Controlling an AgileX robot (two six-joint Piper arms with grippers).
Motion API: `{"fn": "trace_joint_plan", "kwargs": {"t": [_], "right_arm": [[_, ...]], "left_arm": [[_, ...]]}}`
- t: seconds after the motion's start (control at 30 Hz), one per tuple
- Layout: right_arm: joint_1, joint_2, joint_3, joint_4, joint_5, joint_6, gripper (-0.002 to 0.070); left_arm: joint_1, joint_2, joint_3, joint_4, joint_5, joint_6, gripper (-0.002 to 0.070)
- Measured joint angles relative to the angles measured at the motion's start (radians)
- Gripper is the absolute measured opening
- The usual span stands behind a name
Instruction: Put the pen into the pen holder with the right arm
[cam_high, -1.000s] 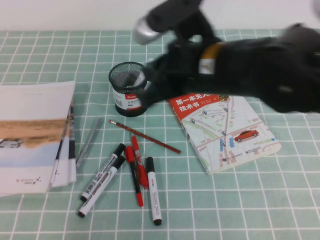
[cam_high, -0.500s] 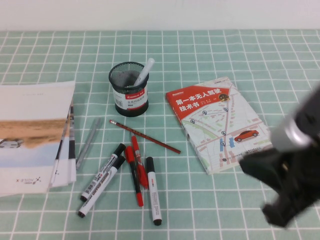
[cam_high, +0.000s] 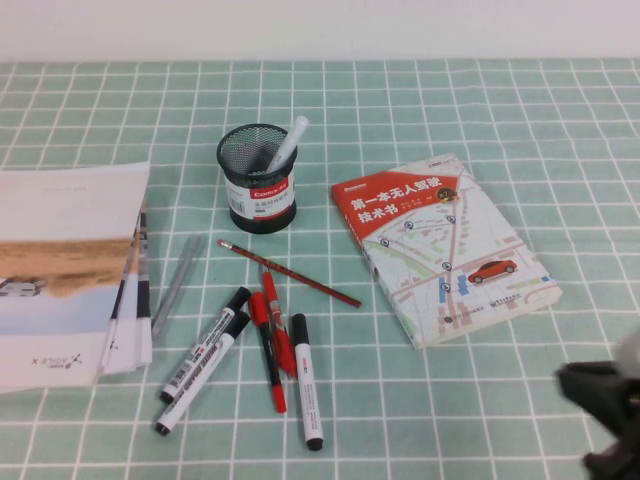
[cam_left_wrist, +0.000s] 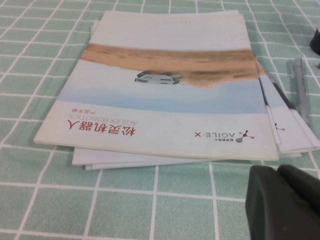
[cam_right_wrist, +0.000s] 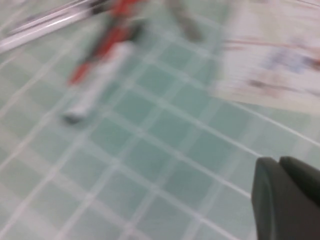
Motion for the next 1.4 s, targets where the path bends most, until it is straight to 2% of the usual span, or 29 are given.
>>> {"fn": "trace_joint_plan", "kwargs": {"t": [0.27,0.47,0.77,1.4], "right_arm": [[-0.413,-0.377,0.371,0.066,-0.184,0.004,-0.0018],[-0.56,-0.627,0.49,0.074,-0.201,0.004,-0.0019],[-0.598,-0.818,0.542,0.066,-0.174,-0.055,-0.0019],[-0.598,-0.822,0.551,0.08,-0.108,-0.066,-0.0019]], "left_arm": [[0.0,0.0,0.0,0.0,0.0,0.0,-0.0004],[0.0,0.0,0.0,0.0,0.0,0.0,-0.0004],[0.0,0.0,0.0,0.0,0.0,0.0,-0.0004],[0.0,0.0,0.0,0.0,0.0,0.0,-0.0004]]}}
